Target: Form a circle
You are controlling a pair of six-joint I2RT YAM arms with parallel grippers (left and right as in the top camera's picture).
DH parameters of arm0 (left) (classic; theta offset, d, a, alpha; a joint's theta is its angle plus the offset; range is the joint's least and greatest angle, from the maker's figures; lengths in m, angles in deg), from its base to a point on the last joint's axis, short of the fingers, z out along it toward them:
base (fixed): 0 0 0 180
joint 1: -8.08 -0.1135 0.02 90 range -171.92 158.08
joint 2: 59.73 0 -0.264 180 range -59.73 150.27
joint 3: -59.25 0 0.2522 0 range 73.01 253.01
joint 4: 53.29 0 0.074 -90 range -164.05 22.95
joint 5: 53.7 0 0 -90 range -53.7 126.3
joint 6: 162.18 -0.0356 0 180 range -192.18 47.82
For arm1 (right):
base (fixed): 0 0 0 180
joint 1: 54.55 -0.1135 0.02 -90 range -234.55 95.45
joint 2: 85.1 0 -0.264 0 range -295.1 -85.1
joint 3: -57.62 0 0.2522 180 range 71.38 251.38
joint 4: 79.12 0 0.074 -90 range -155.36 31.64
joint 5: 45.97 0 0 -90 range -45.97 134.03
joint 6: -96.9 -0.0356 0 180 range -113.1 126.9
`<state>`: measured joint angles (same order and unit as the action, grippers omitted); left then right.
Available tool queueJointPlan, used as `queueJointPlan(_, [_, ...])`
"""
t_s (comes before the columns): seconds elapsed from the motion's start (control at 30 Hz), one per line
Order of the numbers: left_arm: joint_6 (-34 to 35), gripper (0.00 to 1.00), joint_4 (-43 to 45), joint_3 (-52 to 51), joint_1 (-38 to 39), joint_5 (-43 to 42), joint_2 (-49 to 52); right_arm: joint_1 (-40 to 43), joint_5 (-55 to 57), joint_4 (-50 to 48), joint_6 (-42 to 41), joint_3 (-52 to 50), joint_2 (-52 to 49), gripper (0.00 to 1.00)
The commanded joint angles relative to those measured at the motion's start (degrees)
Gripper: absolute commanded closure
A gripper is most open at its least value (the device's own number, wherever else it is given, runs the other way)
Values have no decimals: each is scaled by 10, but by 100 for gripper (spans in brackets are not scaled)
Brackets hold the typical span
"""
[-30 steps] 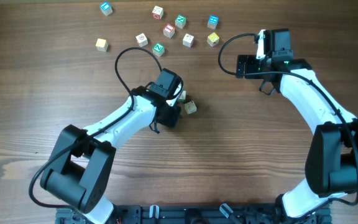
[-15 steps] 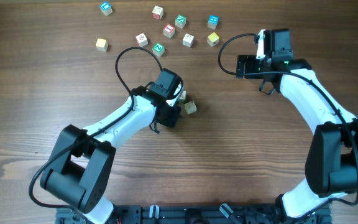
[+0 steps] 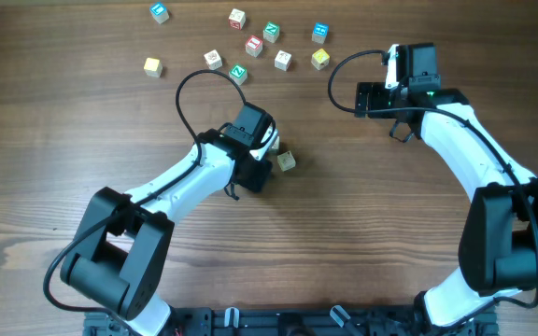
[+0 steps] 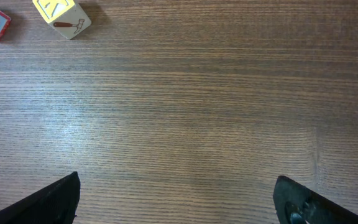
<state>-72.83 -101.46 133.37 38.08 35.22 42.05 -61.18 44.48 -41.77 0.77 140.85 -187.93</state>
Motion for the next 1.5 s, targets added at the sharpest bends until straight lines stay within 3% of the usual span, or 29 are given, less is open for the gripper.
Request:
queueJointPlan(0.0, [-6, 46, 2, -4, -2, 7, 4, 0, 1, 0, 0, 5, 10, 0])
queueJointPlan(0.23, [51, 41, 4, 53, -30, 8, -59, 0, 1, 0, 0, 5, 10, 0])
queueJointPlan(0.33, [145, 38, 9, 77, -86, 8, -104, 0, 1, 0, 0, 5, 10, 0])
queueJointPlan(0.43, [215, 28, 6, 77, -167, 7, -123, 0, 1, 0, 0, 5, 10, 0])
queueJointPlan(0.5, [223, 10, -10, 76, -236, 5, -122, 0, 1, 0, 0, 5, 10, 0])
queueJointPlan(0.57, [223, 1, -24, 76, -274, 5, -122, 0, 1, 0, 0, 5, 10, 0])
queueJointPlan(0.73, [223, 0, -35, 76, -331, 5, -122, 0, 1, 0, 0, 5, 10, 0])
queueJointPlan(1.47, [223, 0, -35, 76, -331, 5, -122, 0, 1, -2, 0, 5, 10, 0])
